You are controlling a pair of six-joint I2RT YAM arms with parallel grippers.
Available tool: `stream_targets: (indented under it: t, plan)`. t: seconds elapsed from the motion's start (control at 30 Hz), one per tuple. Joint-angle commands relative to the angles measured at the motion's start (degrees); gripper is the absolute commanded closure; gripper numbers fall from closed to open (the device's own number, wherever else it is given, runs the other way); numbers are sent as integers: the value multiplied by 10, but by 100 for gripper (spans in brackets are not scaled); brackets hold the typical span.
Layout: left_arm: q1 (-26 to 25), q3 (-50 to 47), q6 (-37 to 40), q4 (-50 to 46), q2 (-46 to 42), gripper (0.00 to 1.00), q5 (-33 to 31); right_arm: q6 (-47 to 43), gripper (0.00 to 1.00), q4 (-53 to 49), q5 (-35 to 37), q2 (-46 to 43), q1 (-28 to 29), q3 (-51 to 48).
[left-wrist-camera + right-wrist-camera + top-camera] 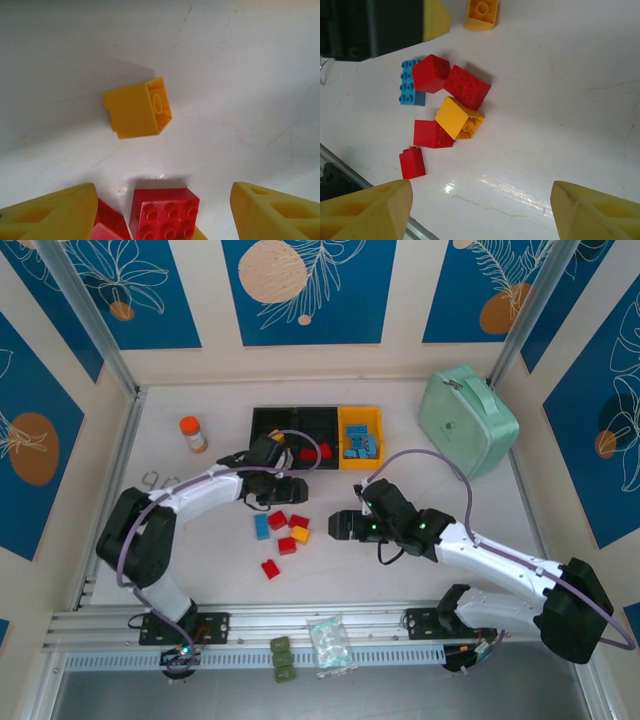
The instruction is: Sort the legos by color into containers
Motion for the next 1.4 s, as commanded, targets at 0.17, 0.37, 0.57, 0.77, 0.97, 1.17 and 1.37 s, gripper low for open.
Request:
stream_targets:
  t: [0.17, 0.37, 0.57, 0.77, 0.97, 1.17, 1.37]
  plan:
    - [-17, 68, -7, -17, 77, 27, -68, 17, 27, -31, 20, -61, -5, -36]
    - [-25, 103, -7, -33, 126, 28, -95, 21, 27, -35, 18, -81, -16, -49]
    - [-44, 140, 5, -60, 165, 36, -133, 21, 27, -30, 11, -80, -25, -55]
    - [-56, 151, 13, -80, 180, 56, -154, 22, 27, -27, 9, -80, -29, -60]
    - [-55, 149, 20, -80, 149, 65, -151, 29, 27, -19, 6, -79, -33, -66]
    - [-39, 157, 37, -90, 99, 66, -149, 28, 27, -16, 6, -74, -32, -62]
    - [-8, 167, 56, -107, 60, 66, -151, 33, 27, -3, 0, -55, -31, -59]
